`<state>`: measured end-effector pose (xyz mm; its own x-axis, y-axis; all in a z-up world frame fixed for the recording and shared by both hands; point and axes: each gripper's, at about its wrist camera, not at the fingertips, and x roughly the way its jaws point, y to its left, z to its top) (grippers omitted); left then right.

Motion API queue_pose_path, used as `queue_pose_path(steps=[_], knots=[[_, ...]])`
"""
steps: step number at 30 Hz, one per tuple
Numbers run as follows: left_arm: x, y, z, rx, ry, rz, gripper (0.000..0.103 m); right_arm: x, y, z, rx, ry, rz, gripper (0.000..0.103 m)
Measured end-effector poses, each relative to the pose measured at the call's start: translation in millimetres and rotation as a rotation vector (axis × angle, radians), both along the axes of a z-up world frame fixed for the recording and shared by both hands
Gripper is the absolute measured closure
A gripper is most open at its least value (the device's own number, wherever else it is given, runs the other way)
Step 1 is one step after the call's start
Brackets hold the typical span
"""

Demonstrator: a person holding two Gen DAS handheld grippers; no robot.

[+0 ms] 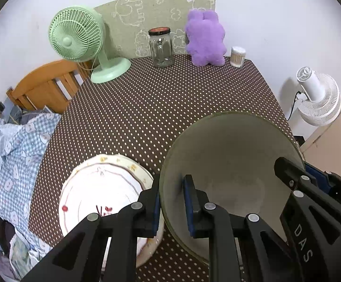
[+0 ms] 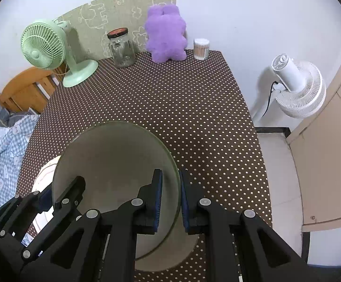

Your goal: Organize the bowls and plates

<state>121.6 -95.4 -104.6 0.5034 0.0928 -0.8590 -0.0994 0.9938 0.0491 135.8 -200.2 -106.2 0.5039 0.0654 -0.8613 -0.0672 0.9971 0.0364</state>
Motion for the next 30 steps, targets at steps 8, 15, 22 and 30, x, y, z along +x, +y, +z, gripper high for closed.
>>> queue_pose_path(steps=[8,15,22,30], knots=[[-14,-11,-12,0.010,0.042,-0.004,0.088,-20,-12,-13,0.003,0.040,0.004,0.085],[-24,-15,-27,0.007,0.076,0.003,0.088,-29,-16,-29,0.002,0.074,0.010,0.085],[-25,-22,-34,0.005,0.088,-0.004,0.088,-32,-21,-38,-0.005,0.089,0.006,0.085],[-23,-29,-41,0.010,0.105,-0.010,0.088,-30,-25,-47,-0.005,0.104,-0.001,0.085]])
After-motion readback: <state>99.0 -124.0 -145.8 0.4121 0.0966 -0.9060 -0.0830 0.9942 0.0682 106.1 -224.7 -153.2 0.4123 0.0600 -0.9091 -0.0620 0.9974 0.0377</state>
